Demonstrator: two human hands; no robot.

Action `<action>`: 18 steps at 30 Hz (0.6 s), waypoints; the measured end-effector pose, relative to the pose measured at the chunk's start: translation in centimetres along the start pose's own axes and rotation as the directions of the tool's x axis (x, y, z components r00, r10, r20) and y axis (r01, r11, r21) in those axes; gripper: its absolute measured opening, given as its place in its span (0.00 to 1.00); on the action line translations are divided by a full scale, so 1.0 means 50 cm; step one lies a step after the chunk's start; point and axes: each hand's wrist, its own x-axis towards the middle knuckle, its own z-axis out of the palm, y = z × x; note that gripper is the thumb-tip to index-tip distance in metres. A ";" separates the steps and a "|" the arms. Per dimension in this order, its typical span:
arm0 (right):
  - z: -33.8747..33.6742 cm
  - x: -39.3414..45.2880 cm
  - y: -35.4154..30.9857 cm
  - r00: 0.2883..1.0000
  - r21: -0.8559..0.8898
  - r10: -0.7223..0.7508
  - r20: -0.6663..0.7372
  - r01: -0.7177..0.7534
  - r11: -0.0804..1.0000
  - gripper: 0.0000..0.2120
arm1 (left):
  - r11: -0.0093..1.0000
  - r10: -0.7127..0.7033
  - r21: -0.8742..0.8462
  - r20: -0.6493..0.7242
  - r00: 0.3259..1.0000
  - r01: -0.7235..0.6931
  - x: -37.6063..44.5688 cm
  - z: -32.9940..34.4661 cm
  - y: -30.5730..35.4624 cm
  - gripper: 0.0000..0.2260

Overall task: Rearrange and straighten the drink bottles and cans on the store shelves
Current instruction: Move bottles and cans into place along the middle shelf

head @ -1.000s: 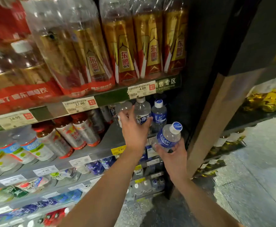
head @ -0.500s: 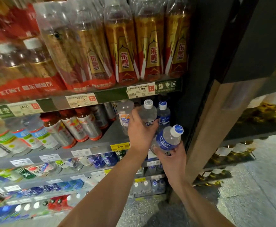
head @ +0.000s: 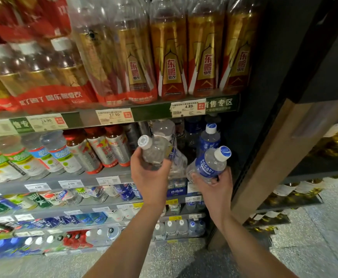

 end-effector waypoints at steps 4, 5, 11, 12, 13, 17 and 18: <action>0.035 0.026 -0.014 1.000 0.027 -0.017 -0.010 0.018 0.999 0.26 | 0.997 -0.058 -0.055 -0.109 0.992 0.052 0.046 -0.074 -0.016 0.28; 0.046 0.033 -0.016 1.000 0.019 -0.018 -0.011 0.018 1.000 0.26 | 0.997 -0.054 -0.056 -0.123 0.991 0.047 0.055 -0.088 -0.020 0.27; 0.116 0.067 -0.007 0.995 -0.197 -0.084 -0.057 0.071 0.978 0.30 | 0.997 -0.004 -0.080 -0.143 0.990 -0.007 0.117 -0.093 -0.029 0.28; 0.125 0.069 -0.005 0.994 -0.219 -0.095 -0.062 0.080 0.973 0.30 | 0.997 0.008 -0.081 -0.135 0.991 -0.019 0.130 -0.086 -0.030 0.29; 0.133 0.071 -0.005 0.992 -0.235 -0.106 -0.061 0.089 0.968 0.30 | 0.997 0.024 -0.075 -0.129 0.991 -0.034 0.141 -0.078 -0.032 0.29; 0.158 0.080 0.005 0.990 -0.327 -0.122 -0.067 0.094 0.940 0.33 | 0.994 0.105 0.046 -0.084 0.991 -0.101 0.169 -0.046 -0.040 0.29; 0.163 0.083 0.009 0.992 -0.336 -0.114 -0.062 0.087 0.938 0.34 | 0.992 0.113 0.065 -0.061 0.992 -0.109 0.173 -0.041 -0.045 0.29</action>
